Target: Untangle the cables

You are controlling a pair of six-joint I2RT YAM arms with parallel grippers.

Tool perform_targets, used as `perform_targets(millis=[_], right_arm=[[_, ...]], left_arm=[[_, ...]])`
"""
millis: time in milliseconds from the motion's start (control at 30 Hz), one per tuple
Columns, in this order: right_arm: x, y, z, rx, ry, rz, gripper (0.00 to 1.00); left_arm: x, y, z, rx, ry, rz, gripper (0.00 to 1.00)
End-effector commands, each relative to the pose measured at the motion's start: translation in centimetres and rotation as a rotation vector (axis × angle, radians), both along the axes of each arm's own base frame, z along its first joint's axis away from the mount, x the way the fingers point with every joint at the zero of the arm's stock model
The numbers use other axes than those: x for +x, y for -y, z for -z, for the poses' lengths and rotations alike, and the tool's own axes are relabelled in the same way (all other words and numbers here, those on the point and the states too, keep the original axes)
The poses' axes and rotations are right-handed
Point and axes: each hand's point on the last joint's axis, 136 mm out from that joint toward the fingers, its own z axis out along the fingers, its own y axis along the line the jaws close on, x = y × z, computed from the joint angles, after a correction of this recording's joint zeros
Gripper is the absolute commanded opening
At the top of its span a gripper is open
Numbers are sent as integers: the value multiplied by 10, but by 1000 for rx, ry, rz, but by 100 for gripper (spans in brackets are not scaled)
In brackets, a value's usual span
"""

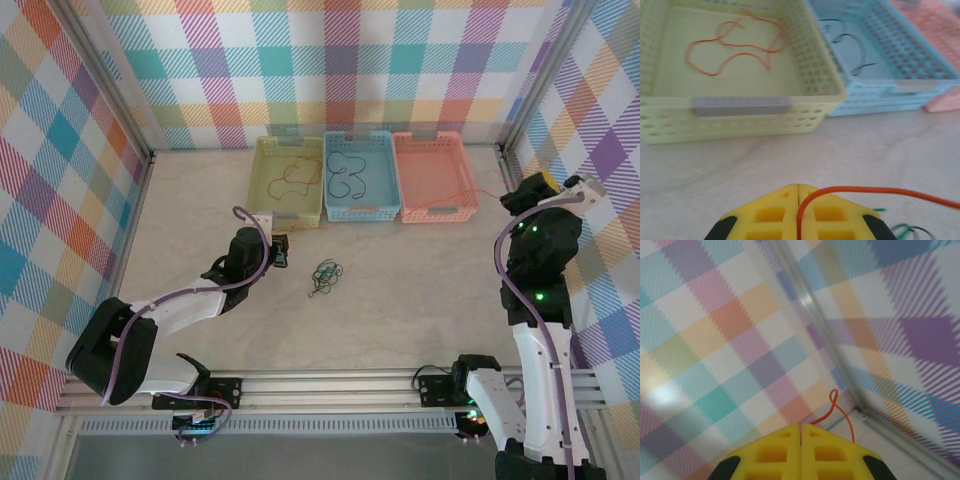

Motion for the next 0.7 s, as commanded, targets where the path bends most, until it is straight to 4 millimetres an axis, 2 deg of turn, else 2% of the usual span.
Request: perform_targets(millis=[0, 133, 300, 500, 667], right_arm=[[13, -50, 20, 92, -21, -305, 0], [28, -107, 42, 190, -56, -652, 0], [31, -172, 71, 259, -121, -988, 0], [16, -252, 111, 88, -227, -1249, 0], [6, -297, 140, 67, -245, -1391, 0]], left_arm=[[-12, 37, -28, -94, 80, 207, 0], [-21, 64, -35, -136, 53, 347, 0], [-37, 85, -58, -162, 74, 469, 0], [-44, 97, -69, -182, 68, 521, 0], [-46, 114, -73, -206, 25, 579, 4]])
